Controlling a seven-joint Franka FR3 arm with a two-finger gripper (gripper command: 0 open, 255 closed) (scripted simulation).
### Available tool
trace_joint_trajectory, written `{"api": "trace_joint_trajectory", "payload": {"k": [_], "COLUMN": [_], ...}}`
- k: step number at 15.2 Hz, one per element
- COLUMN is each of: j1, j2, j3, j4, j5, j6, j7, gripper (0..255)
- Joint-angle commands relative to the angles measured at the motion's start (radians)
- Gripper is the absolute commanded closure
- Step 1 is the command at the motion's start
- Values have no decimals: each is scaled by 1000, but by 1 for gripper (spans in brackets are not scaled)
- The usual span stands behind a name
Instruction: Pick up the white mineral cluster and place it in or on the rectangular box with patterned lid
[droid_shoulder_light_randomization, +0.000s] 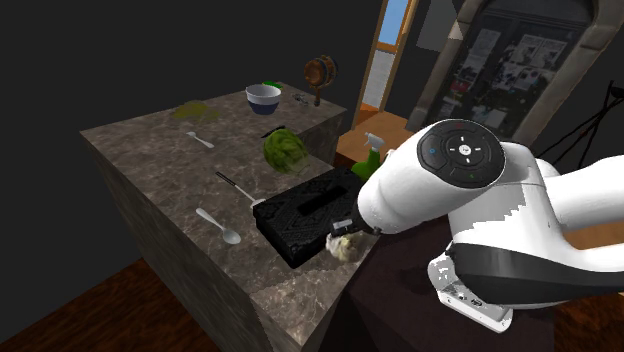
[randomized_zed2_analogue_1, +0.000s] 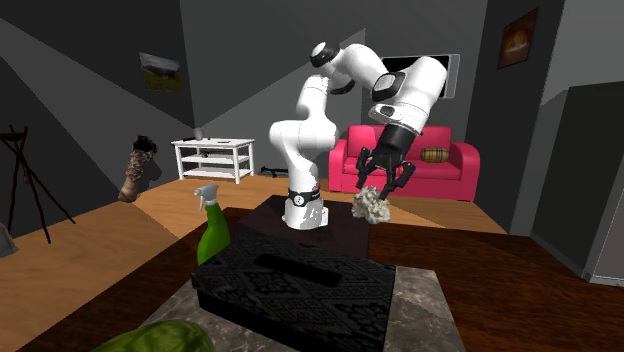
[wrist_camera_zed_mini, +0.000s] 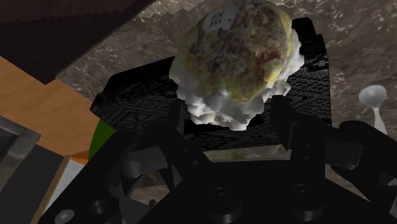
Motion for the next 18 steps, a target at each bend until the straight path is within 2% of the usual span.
{"api": "trace_joint_trajectory", "payload": {"k": [1, 2, 7, 18], "j1": [5, 6, -76, -333], "j2": [-11, -13, 6, 156], "j3": [-22, -26, -118, -257], "j4": [16, 19, -10, 48], "j5": [-7, -8, -75, -243], "j6": [-28, -33, 41, 206], "j7": [-12, -14, -127, -332], "gripper": [255, 255, 255, 255]}}
